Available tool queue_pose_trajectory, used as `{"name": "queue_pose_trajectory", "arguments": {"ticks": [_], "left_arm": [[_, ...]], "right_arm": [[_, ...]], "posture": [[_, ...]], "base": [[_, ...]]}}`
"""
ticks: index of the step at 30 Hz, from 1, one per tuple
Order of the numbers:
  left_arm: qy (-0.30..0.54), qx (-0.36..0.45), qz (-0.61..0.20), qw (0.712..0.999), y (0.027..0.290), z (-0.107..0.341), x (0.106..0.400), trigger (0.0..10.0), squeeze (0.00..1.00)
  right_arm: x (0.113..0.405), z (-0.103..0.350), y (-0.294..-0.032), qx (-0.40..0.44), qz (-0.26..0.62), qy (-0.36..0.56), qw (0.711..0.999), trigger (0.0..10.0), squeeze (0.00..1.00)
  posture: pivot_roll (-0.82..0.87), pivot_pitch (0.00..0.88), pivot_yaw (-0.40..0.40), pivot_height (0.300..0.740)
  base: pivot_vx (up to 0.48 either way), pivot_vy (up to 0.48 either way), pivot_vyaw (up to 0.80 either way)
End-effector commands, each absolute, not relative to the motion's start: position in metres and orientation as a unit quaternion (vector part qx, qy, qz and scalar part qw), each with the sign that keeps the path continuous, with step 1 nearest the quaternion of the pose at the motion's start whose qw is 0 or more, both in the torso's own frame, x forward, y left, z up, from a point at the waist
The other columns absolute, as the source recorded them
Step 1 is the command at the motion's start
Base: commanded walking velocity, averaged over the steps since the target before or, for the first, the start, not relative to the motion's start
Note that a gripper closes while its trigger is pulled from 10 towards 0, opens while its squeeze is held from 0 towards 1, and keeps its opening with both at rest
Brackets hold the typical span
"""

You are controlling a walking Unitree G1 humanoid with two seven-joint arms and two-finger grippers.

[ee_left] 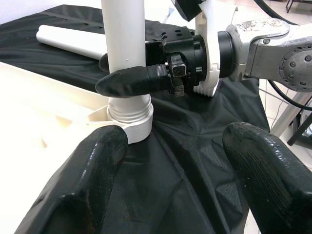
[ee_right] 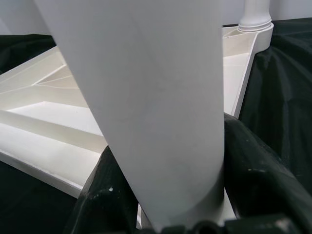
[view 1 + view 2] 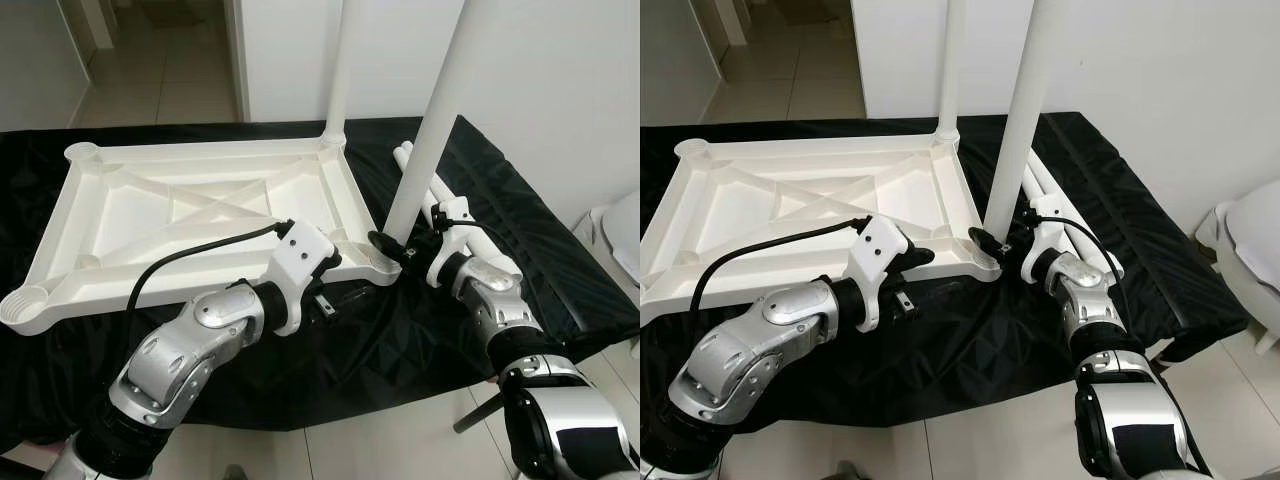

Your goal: Building children table

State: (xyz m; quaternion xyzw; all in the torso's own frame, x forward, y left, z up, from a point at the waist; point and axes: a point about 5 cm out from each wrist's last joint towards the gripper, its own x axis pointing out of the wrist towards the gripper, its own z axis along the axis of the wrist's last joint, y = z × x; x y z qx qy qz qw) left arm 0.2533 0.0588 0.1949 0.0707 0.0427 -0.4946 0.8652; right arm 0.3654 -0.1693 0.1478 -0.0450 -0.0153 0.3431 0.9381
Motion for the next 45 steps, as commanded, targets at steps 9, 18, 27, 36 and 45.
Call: {"name": "queue_pose_trajectory", "arguments": {"ticks": [9,18,27,36,45], "left_arm": [[0.045,0.071,-0.520,0.850,0.057,0.195,0.249,10.0,0.00],[0.047,0.069,-0.524,0.848,0.054,0.193,0.248,10.0,0.00],[0.049,0.068,-0.532,0.843,0.052,0.190,0.246,10.0,0.00],[0.049,0.067,-0.534,0.841,0.050,0.190,0.246,10.0,0.00],[0.049,0.068,-0.535,0.841,0.050,0.189,0.246,10.0,0.00]], "right_arm": [[0.359,0.128,-0.174,-0.025,0.321,0.020,0.947,0.0,0.00],[0.358,0.127,-0.177,-0.008,0.238,0.009,0.971,0.0,0.00],[0.352,0.128,-0.164,0.029,0.099,-0.017,0.995,0.0,0.00],[0.340,0.119,-0.151,0.043,-0.063,-0.023,0.997,0.0,0.00],[0.339,0.121,-0.154,0.037,-0.096,-0.015,0.995,0.0,0.00]], "posture": [[-0.01,0.001,-0.019,0.740],[-0.02,0.000,-0.024,0.740],[-0.03,0.000,-0.026,0.740],[-0.03,0.000,-0.028,0.740],[-0.03,0.000,-0.030,0.740]], "base": [[0.000,0.000,0.00],[0.000,0.000,0.00],[0.000,0.000,0.00],[0.000,0.000,0.00],[0.000,0.000,0.00]]}}
